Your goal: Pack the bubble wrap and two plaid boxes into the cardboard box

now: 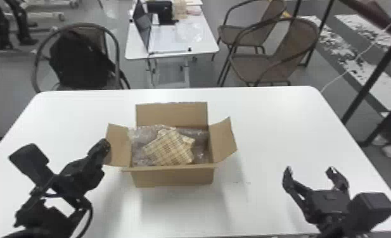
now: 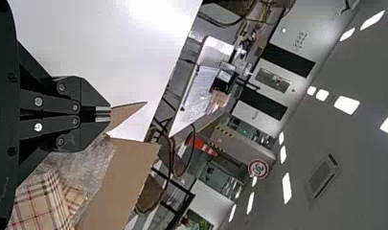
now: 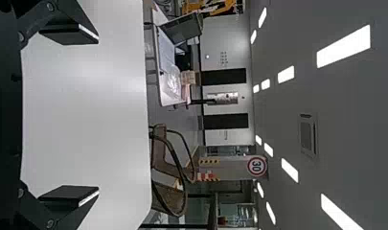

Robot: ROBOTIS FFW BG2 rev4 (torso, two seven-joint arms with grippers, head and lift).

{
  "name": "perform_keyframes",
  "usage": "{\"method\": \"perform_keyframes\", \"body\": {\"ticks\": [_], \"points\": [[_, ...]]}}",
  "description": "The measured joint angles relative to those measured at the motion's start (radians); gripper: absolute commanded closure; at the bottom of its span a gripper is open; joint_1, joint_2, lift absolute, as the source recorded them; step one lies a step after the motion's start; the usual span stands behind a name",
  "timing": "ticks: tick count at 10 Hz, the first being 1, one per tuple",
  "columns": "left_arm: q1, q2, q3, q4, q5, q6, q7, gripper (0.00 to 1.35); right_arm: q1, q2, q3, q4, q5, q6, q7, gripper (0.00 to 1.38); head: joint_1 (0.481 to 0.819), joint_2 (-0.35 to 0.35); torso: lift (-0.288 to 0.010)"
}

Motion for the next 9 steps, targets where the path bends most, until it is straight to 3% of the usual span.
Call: {"method": "perform_keyframes", "body": {"ticks": [2, 4, 5, 7, 9], "points": [[0.028, 0.0, -0.023, -0.001, 0.053, -0.059, 0.159, 1.21, -0.003, -0.002, 0.002, 0.001, 0.001, 0.011, 0.0, 0.18, 0.695, 0.058, -0.109], [0.077, 0.0, -0.093, 0.008, 0.118, -0.242, 0.361, 1.21, -0.004, -0.005, 0.003, 0.0, -0.001, 0.02, 0.0, 0.18, 0.695, 0.084, -0.109], [0.09, 0.0, -0.134, 0.034, 0.145, -0.371, 0.416, 1.21, -0.005, -0.006, 0.004, 0.0, -0.002, 0.027, 0.001, 0.18, 0.695, 0.092, -0.109], [0.093, 0.002, -0.256, 0.107, 0.172, -0.698, 0.649, 1.21, -0.013, -0.018, 0.014, 0.0, -0.007, 0.044, 0.003, 0.18, 0.695, 0.119, -0.109], [0.066, 0.014, -0.324, 0.204, 0.146, -0.974, 0.81, 1.21, -0.02, -0.035, 0.028, 0.002, -0.016, 0.06, 0.004, 0.18, 0.695, 0.166, -0.109]]}}
